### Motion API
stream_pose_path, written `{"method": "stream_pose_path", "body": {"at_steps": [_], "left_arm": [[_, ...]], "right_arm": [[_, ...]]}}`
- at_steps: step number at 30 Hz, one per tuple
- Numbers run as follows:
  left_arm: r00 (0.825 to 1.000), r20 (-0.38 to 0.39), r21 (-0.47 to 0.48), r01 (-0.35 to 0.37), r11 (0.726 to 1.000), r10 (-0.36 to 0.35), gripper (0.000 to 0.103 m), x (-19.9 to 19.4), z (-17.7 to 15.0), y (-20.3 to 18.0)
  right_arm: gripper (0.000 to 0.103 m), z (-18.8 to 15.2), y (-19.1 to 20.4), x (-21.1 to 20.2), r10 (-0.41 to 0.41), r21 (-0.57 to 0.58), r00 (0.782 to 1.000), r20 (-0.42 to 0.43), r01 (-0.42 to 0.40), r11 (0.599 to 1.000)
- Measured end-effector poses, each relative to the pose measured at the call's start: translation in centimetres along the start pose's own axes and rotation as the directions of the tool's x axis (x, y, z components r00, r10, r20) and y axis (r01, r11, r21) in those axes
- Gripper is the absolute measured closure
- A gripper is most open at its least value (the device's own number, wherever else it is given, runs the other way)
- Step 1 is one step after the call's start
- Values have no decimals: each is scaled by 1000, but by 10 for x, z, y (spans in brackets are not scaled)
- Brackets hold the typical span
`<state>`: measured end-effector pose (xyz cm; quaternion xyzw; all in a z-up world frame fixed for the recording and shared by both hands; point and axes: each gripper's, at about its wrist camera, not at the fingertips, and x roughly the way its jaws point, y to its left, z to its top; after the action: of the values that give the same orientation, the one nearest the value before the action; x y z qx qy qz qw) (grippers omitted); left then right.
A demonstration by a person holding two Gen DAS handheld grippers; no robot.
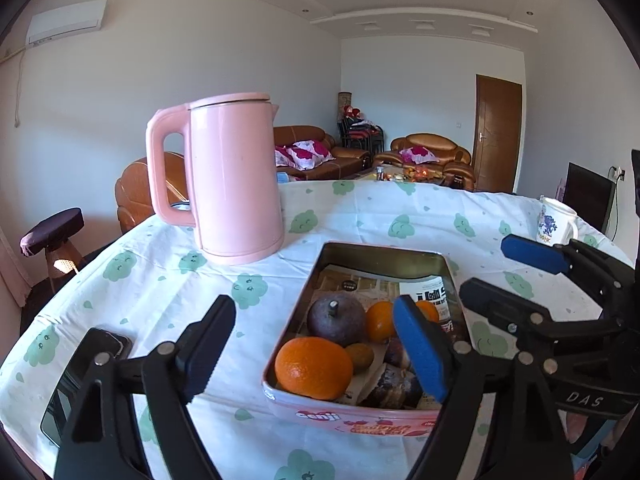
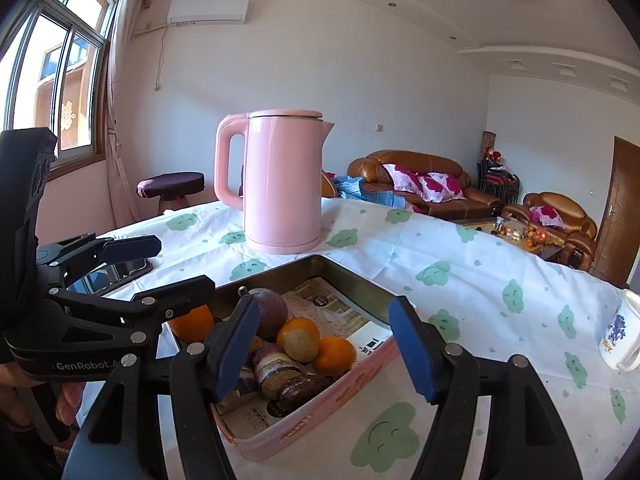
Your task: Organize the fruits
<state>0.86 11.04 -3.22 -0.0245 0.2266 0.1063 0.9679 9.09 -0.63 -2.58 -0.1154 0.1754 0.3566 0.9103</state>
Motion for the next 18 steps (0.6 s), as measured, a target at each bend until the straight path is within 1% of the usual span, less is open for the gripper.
{"method": "stream_pose_path", "body": {"at_steps": [5,8,12,18], "left_arm": [[1000,25,5,2,1000,-2,15,-7,5,-4],[999,34,7,-2,1000,1,13,-9,6,-6],[999,43,4,-10,1000,9,10,-11,8,-7],[999,46,3,-11,1000,11,10,-12,8,-8]], "right_arm": [[33,5,-8,-22,-50,0,997,53,50,999],[29,8,-12,-30,-70,4,995,75,70,998],[28,8,-15,-34,-79,9,993,84,78,997],[28,7,-17,-36,-81,15,993,88,80,997]]}}
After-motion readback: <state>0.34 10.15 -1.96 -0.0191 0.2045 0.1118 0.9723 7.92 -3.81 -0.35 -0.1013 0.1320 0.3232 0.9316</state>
